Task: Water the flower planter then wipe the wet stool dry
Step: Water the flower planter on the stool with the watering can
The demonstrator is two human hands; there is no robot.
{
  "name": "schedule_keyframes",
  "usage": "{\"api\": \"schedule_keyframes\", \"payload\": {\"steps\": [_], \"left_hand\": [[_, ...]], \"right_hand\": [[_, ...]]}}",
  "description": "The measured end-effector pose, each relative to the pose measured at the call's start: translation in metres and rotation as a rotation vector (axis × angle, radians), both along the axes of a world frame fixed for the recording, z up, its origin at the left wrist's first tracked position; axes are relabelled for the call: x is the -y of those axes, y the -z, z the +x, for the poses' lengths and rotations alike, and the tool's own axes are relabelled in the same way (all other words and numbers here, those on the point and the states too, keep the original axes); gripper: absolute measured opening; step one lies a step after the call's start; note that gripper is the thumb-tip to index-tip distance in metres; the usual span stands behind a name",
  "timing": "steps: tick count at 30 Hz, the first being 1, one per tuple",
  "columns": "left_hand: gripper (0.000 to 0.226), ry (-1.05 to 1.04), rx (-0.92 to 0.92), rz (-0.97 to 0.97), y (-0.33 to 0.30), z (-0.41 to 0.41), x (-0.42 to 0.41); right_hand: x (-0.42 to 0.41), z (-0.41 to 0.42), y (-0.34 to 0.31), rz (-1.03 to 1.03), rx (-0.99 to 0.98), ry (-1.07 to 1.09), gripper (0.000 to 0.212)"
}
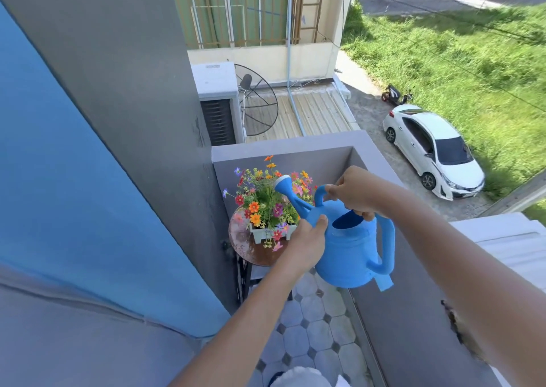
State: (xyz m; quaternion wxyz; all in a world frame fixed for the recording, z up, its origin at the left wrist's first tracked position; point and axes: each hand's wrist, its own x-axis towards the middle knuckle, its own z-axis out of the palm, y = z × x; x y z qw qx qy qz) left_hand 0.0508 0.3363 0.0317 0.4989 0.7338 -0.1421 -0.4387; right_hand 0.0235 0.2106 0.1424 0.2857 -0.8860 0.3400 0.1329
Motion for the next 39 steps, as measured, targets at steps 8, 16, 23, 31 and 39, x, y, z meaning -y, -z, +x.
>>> {"api": "schedule_keyframes", "payload": {"steps": [8, 16, 23, 31, 39], "left_hand": [[0.062, 0.037, 0.094, 0.033, 0.007, 0.000, 0.022], [0.035, 0.085, 0.199, -0.118, 0.029, -0.001, 0.043], [0.056, 0.198, 0.268, -0.166, 0.046, -0.006, 0.094], [0.077, 0.337, 0.267, -0.084, 0.075, -0.028, 0.187], [0.036, 0.515, 0.169, -0.141, 0.101, -0.048, 0.284]], "right_hand": [[0.022, -0.029, 0.022, 0.171, 0.101, 0.213, 0.037], [0.035, -0.060, 0.048, 0.463, 0.388, 0.429, 0.031], [0.059, -0.085, 0.069, 0.601, 0.607, 0.761, 0.022], [0.114, -0.105, 0.101, 0.736, 0.836, 1.182, 0.012], [0.194, -0.124, 0.131, 0.741, 0.951, 1.397, 0.014]]}}
